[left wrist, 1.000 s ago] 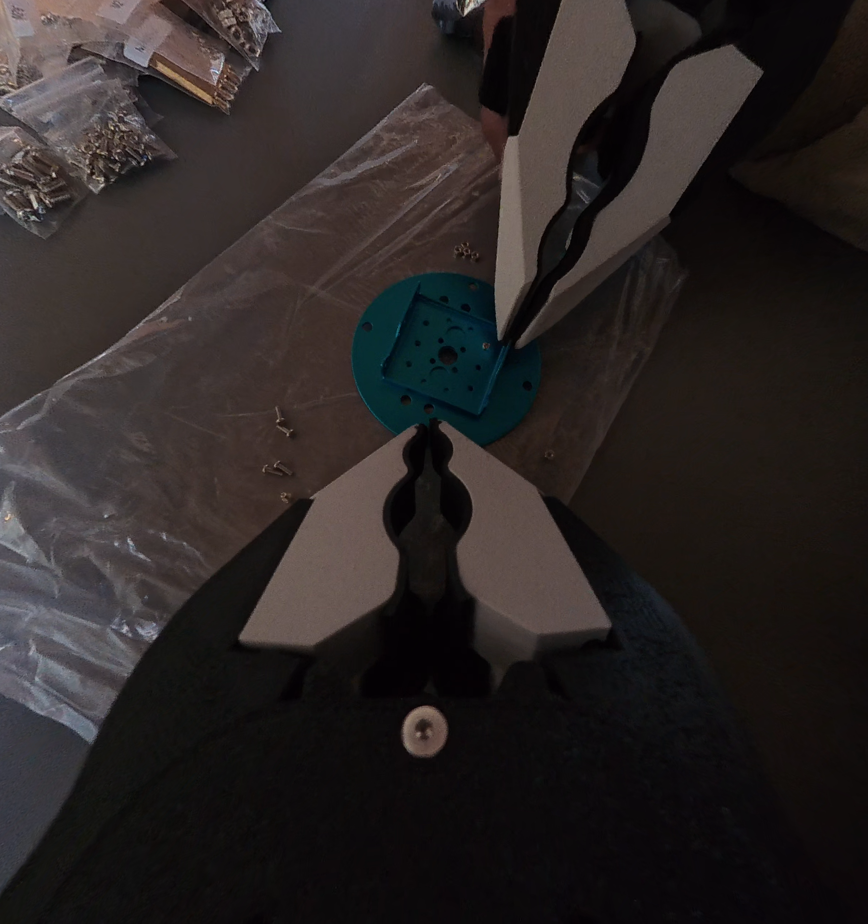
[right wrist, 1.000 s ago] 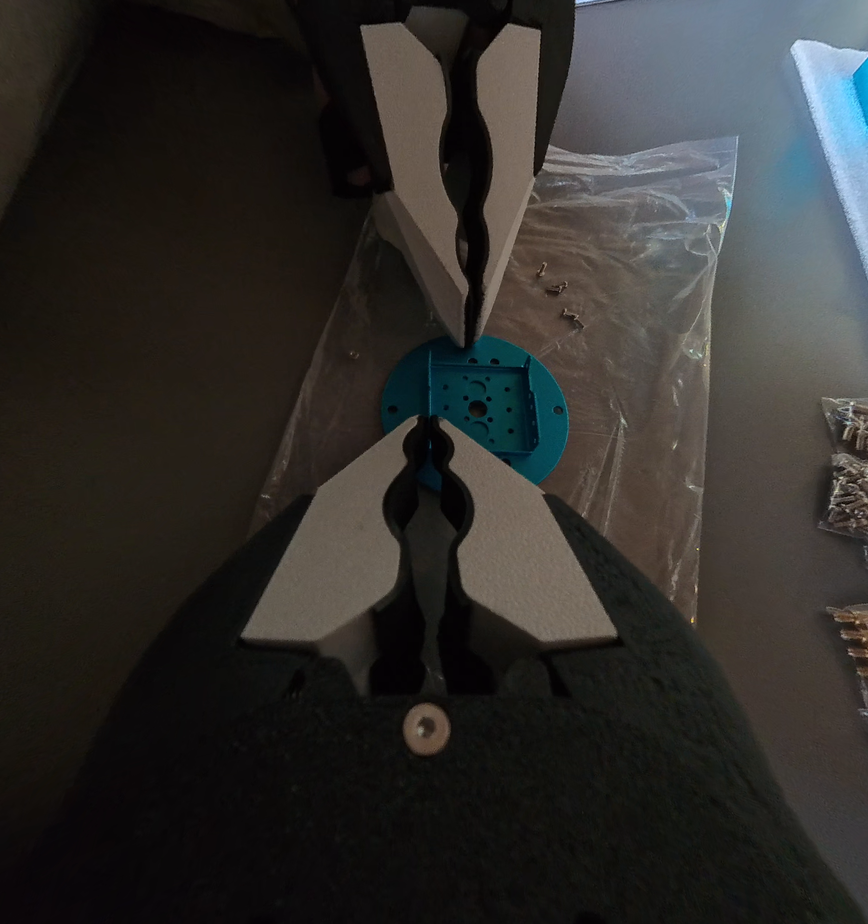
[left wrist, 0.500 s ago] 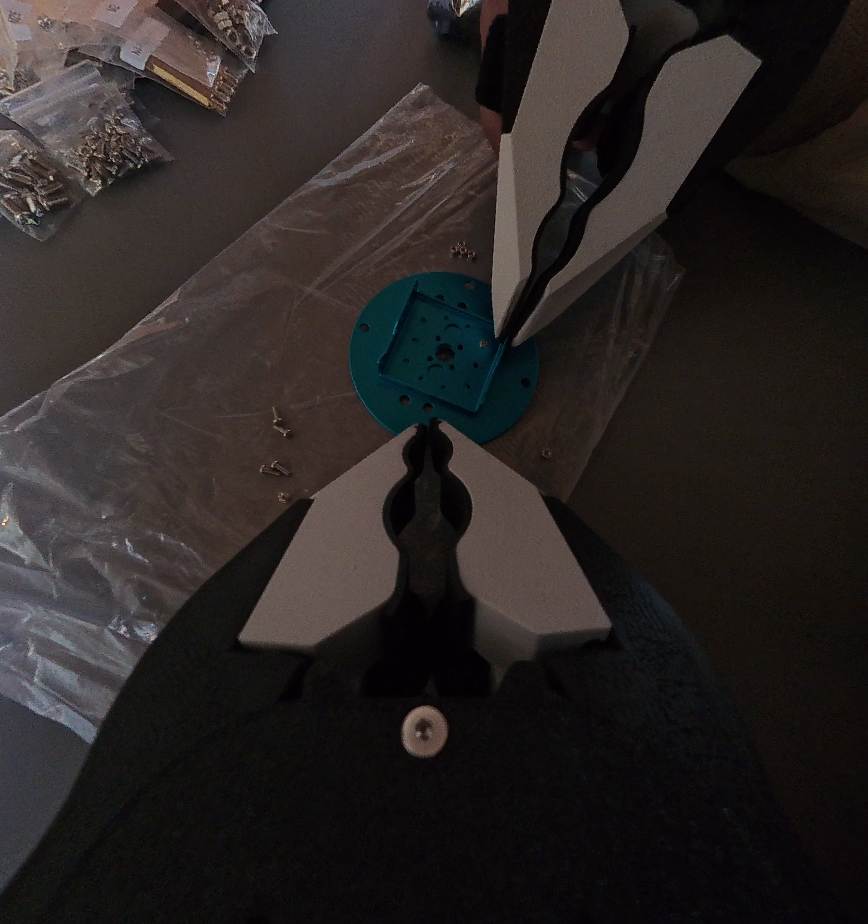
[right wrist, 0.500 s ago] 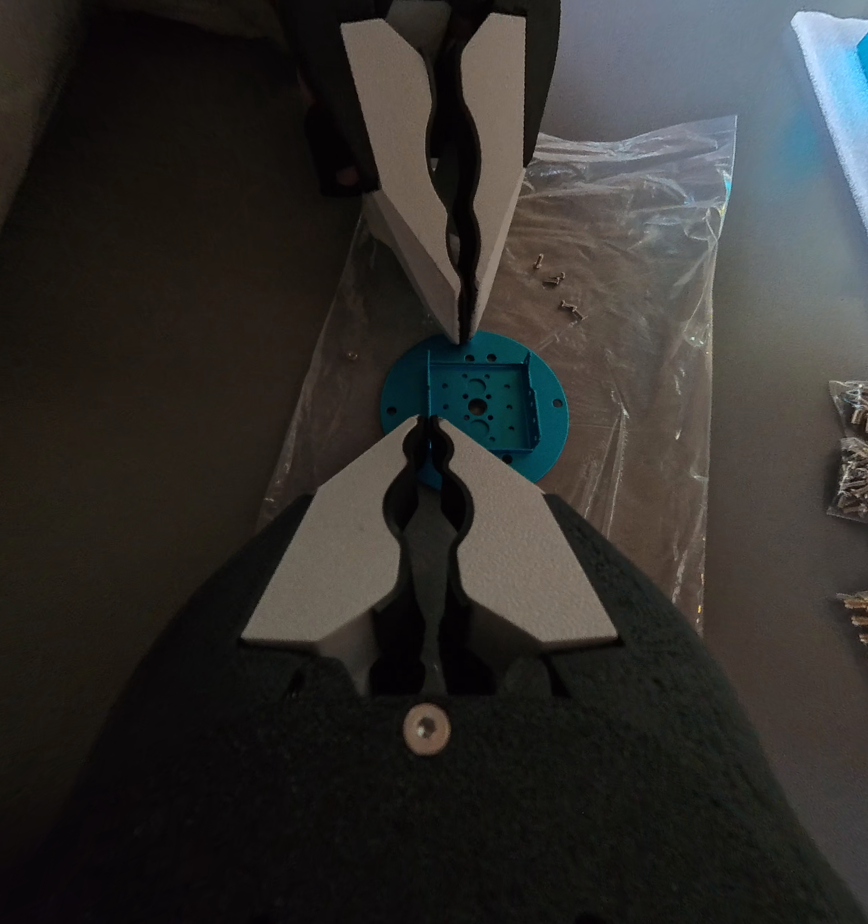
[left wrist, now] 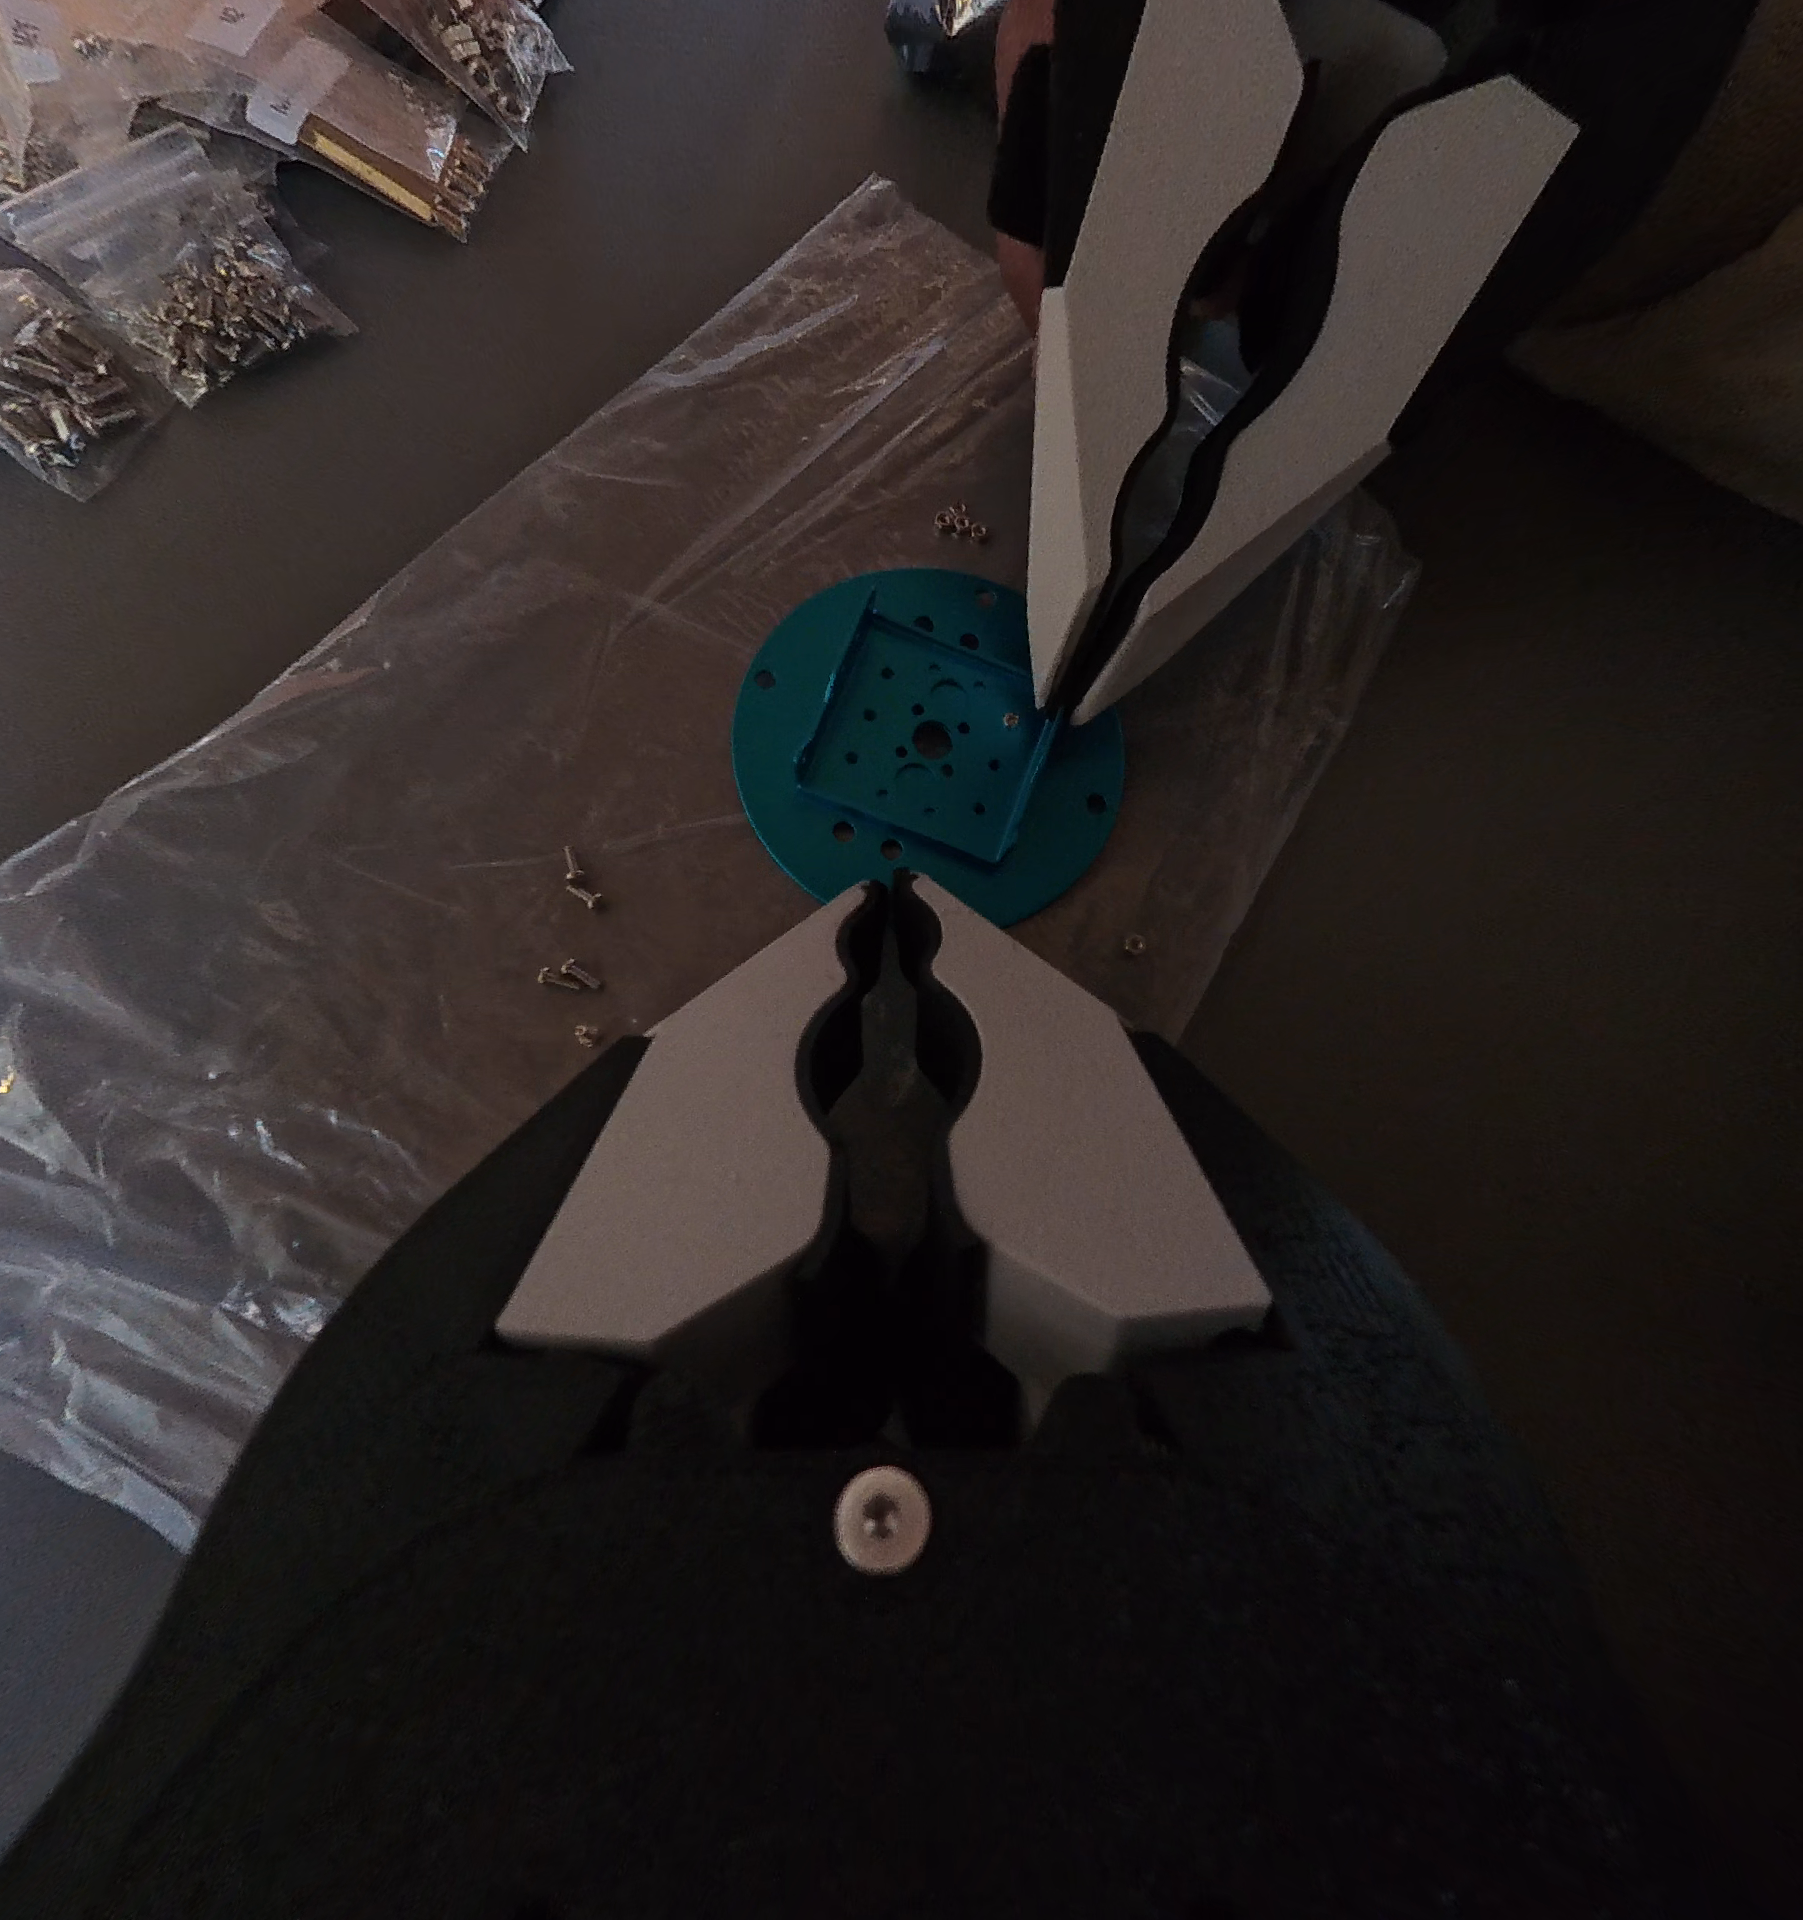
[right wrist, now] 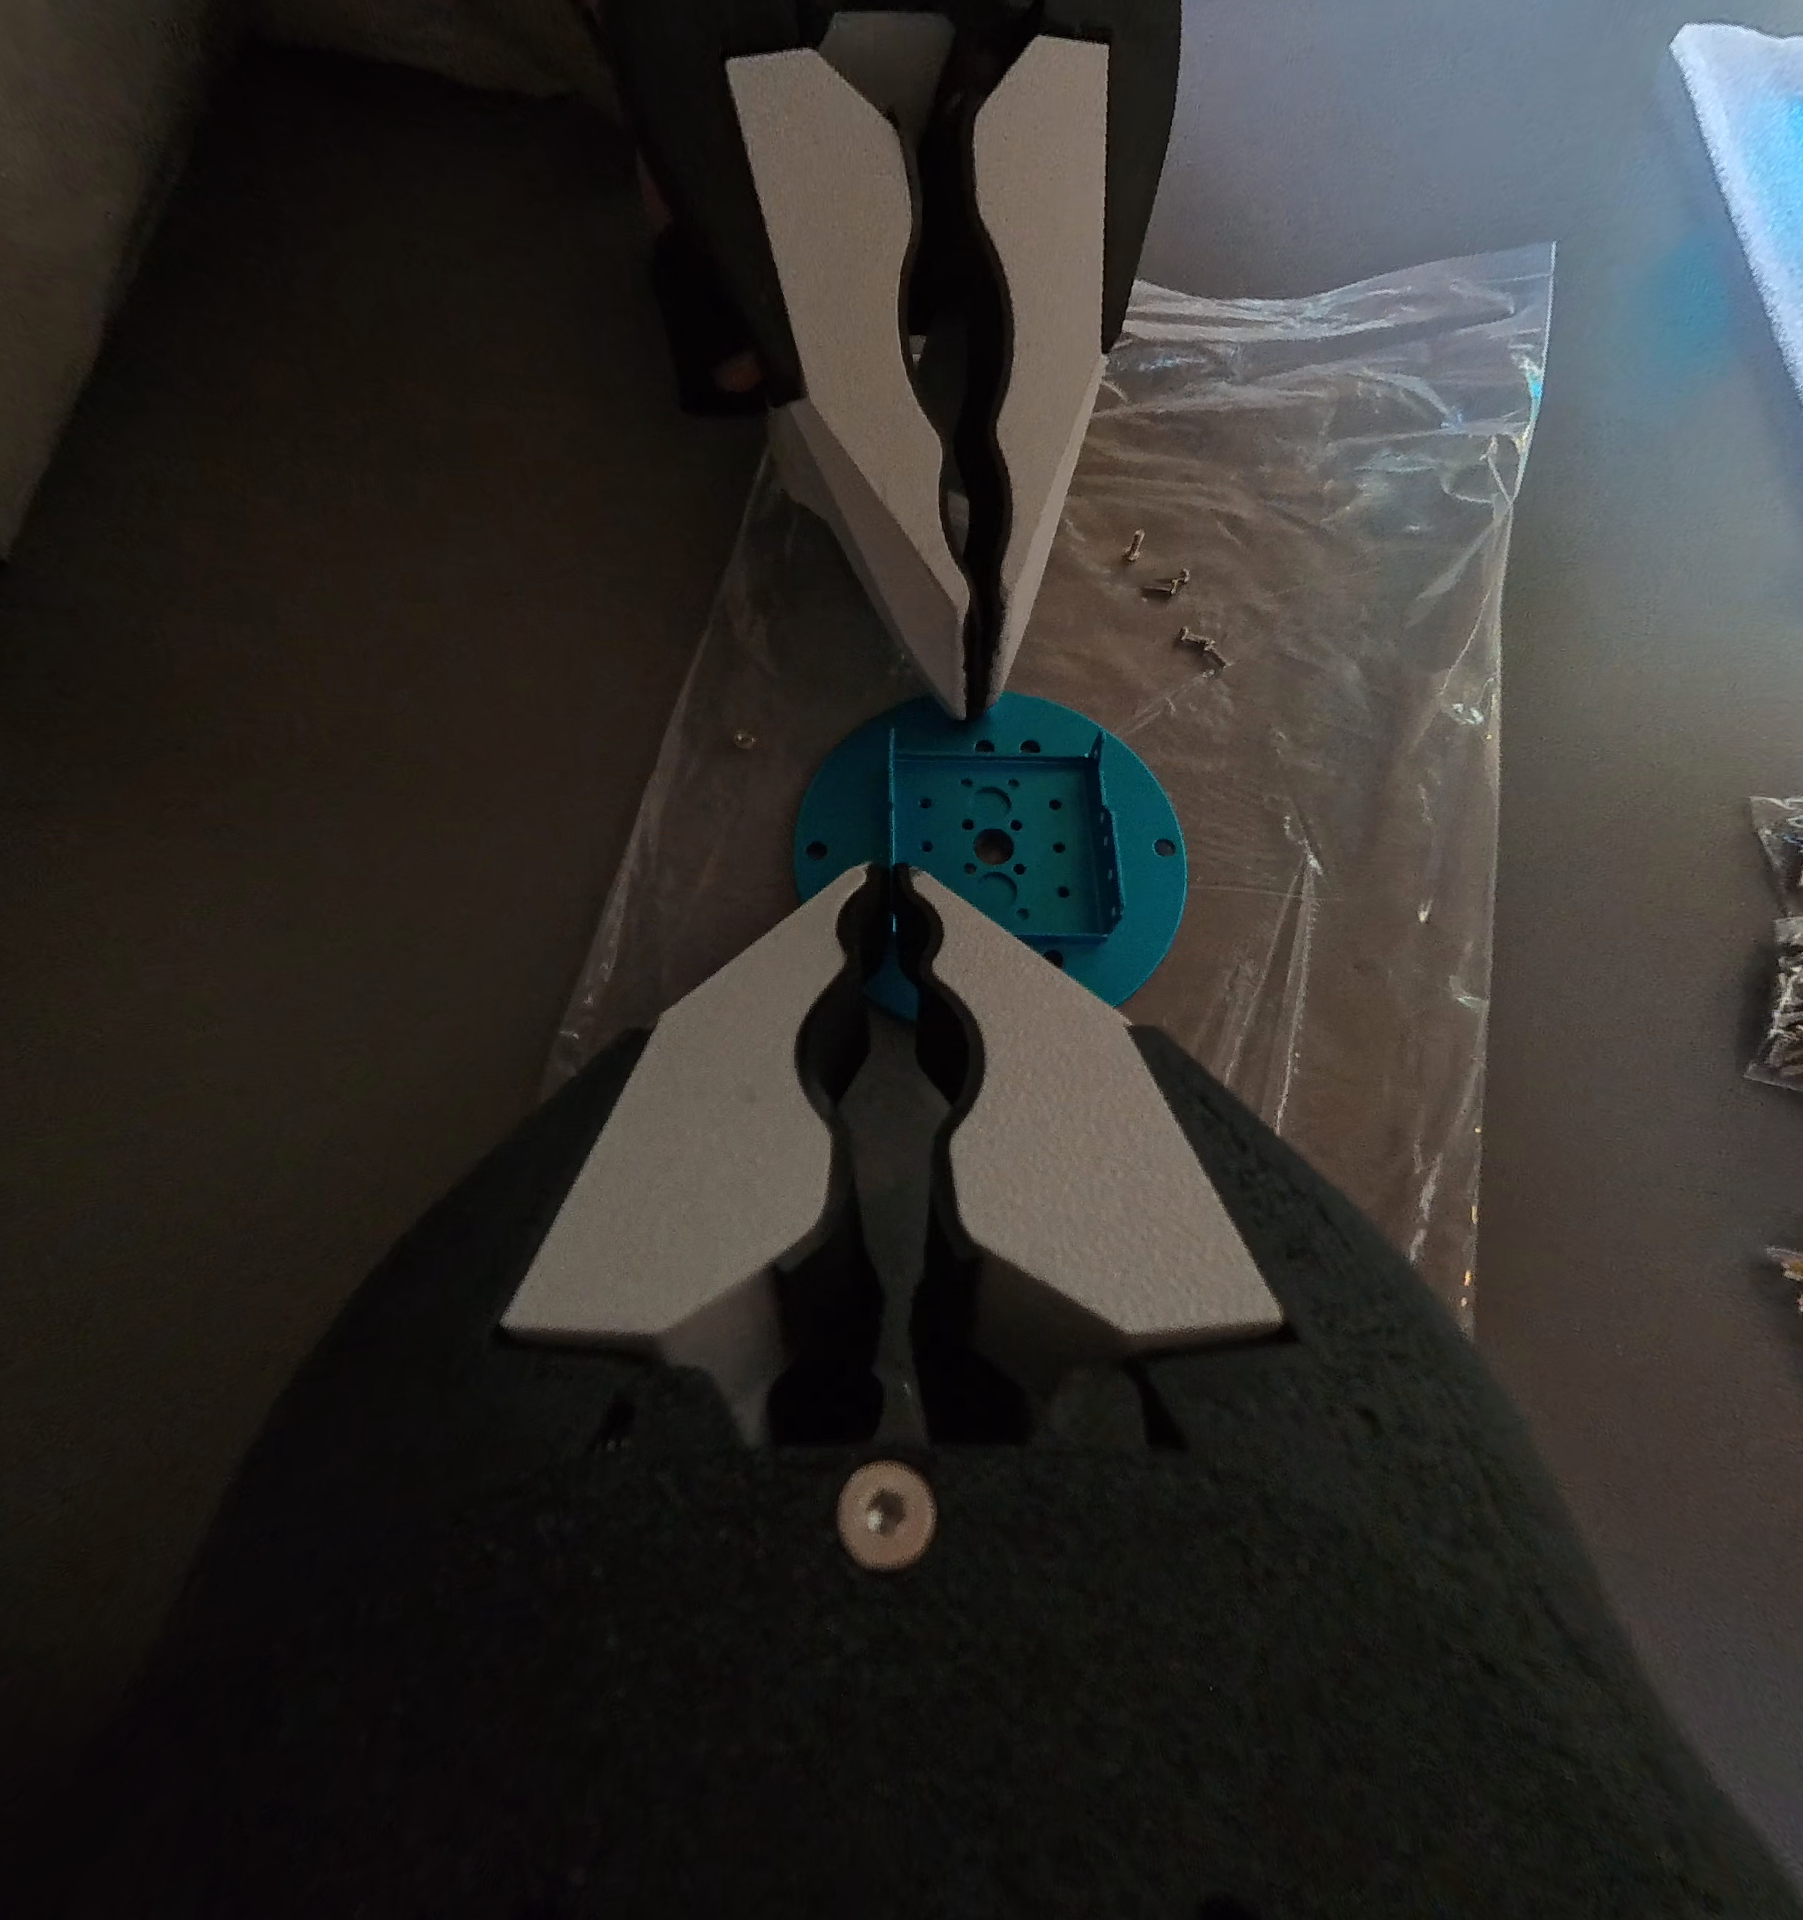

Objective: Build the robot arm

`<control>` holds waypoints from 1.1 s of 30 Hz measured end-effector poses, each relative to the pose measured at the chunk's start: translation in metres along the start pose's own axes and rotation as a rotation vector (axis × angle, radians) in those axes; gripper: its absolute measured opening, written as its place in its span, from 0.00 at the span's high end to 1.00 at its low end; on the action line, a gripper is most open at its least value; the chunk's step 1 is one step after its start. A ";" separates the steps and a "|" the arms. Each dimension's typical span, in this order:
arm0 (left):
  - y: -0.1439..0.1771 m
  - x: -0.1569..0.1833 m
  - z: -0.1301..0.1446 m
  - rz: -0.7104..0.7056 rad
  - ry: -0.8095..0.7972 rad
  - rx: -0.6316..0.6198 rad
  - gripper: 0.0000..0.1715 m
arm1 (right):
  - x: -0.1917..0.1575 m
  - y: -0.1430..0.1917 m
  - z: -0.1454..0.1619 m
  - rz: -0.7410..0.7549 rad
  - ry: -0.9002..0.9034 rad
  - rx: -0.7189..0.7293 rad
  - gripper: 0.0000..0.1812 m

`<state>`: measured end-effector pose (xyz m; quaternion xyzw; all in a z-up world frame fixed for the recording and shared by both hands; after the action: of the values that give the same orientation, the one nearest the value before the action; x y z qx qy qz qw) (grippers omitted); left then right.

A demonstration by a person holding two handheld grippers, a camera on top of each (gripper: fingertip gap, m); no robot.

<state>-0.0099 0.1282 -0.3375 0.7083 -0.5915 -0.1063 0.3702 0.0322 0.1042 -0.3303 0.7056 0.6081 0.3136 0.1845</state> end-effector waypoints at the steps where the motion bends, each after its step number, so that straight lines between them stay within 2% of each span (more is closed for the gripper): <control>1: 0.000 0.000 0.000 0.000 0.000 0.000 1.00 | 0.000 0.000 0.000 0.000 0.000 -0.001 1.00; 13: 0.000 0.000 0.000 0.007 0.005 -0.001 0.99 | 0.000 0.000 0.000 -0.006 -0.009 0.006 1.00; 15: 0.000 0.001 -0.001 0.013 0.007 0.002 0.98 | 0.002 0.003 -0.005 0.007 -0.013 0.041 0.95; 17: 0.003 0.001 -0.004 0.018 0.010 0.032 0.95 | 0.007 0.011 -0.014 0.024 -0.042 0.106 0.94; 22: 0.019 0.011 -0.006 0.092 -0.021 0.096 0.94 | 0.021 0.033 -0.022 0.098 -0.076 0.156 0.93; 24: 0.031 0.014 -0.010 0.108 -0.063 0.140 0.94 | 0.011 0.037 -0.032 0.039 -0.103 0.176 0.93; 26: 0.043 0.019 -0.014 0.141 -0.090 0.176 0.94 | -0.004 0.031 -0.043 -0.030 -0.126 0.155 0.91; 28: 0.051 0.021 -0.015 0.142 -0.108 0.195 0.94 | -0.012 0.016 -0.045 0.002 -0.127 0.097 0.89; 31: 0.065 0.020 -0.014 0.084 -0.141 0.218 0.94 | -0.025 -0.007 -0.038 0.049 -0.193 0.024 0.89; 33: 0.074 0.012 -0.010 -0.006 -0.137 0.213 0.94 | -0.026 -0.017 -0.030 0.091 -0.216 -0.035 0.90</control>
<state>-0.0569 0.1195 -0.2786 0.7364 -0.6214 -0.0923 0.2513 -0.0022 0.0783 -0.3246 0.7587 0.5465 0.2545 0.2469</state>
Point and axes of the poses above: each gripper's, where its closed fingertips meet, y back along the fingers, z out of its underside, x = y × z across the jaws, the point moved 1 cm from there along y, back along the fingers, and after that the axes turned 13 degrees about y, right-handed, at the moved point
